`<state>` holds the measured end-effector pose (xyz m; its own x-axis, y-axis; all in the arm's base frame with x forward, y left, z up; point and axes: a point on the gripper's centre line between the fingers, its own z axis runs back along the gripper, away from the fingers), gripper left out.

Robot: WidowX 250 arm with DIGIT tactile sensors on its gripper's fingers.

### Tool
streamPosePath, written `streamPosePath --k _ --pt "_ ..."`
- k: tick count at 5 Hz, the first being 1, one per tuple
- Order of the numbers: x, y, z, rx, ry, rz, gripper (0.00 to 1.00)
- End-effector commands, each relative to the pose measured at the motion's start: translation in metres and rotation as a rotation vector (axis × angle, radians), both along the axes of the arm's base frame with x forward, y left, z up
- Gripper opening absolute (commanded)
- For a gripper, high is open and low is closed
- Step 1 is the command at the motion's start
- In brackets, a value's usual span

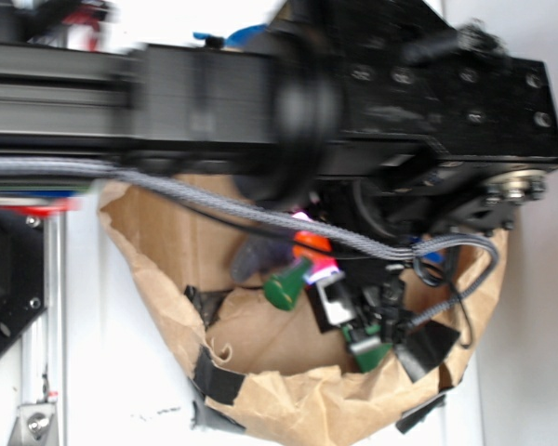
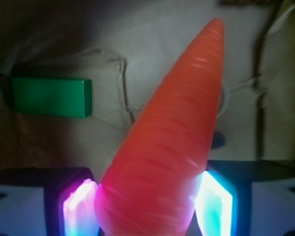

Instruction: Grab the carrot.

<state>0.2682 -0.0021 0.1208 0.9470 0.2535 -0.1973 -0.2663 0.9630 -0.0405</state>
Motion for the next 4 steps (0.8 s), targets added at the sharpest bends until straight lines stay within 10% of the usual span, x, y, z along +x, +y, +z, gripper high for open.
streamPosePath --k 1,4 --pt "-0.0071 0.0156 0.0344 0.079 -0.185 -0.141 0.00" --pt "-0.0128 0.0201 0.0346 0.085 -0.248 -0.090 0.00"
